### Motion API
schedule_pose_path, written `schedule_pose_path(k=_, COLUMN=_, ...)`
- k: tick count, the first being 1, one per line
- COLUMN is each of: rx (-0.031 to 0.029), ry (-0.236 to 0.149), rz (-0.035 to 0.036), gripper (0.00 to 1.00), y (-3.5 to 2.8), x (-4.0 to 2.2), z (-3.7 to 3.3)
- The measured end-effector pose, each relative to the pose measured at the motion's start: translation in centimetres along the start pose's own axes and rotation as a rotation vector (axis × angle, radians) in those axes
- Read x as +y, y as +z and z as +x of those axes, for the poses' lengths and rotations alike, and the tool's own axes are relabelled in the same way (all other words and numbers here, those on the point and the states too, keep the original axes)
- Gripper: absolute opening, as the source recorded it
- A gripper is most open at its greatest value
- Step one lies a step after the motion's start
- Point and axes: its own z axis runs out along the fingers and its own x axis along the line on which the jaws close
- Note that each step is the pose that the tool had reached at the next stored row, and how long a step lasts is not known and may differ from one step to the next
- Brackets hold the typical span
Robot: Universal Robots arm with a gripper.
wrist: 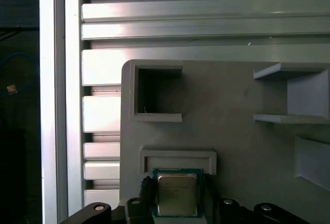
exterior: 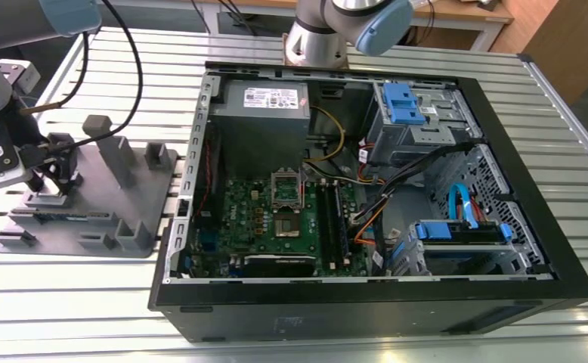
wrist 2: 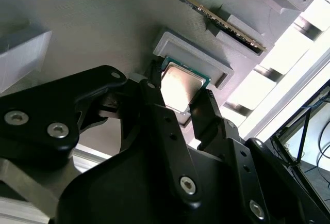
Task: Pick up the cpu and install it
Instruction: 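Pick up the cpu and move it towards the insertion slot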
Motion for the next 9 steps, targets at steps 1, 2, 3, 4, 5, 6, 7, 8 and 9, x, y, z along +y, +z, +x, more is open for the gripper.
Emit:
schedule_pose_path(k=1, rx=0.0, ry=0.0, rz=0.0, gripper=0.47, y=0.0, x=0.0, z=0.0)
schedule_pose_path(k=2, rx=0.0, ry=0.0, rz=0.0, gripper=0.47, y=0.0, x=0.0, z=0.0)
schedule_pose_path(k=3, rx=-0.0001, ry=0.0, rz=0.0, gripper=0.47, y=0.0, x=0.0, z=0.0)
schedule_pose_path(k=4, rx=0.0, ry=0.0, rz=0.0, gripper=0.47, y=-0.01, x=0.0, z=0.0)
schedule_pose_path(k=5, rx=0.0, ry=0.0, rz=0.0, gripper=0.47, y=-0.01, x=0.0, z=0.0)
schedule_pose_path(k=6, rx=0.0001, ry=0.0, rz=0.0, gripper=0.47, y=-0.05, x=0.0, z=0.0)
schedule_pose_path(k=7, rx=0.0004, ry=0.0, rz=0.0003, gripper=0.47, y=-0.13, x=0.0, z=0.01)
schedule_pose_path(k=8, rx=0.0002, ry=0.0, rz=0.0002, gripper=0.47, y=-0.21, x=0.0, z=0.01)
schedule_pose_path(k=9, rx=0.0001, ry=0.0, rz=0.0001, gripper=0.47, y=-0.33, x=0.0, z=0.01)
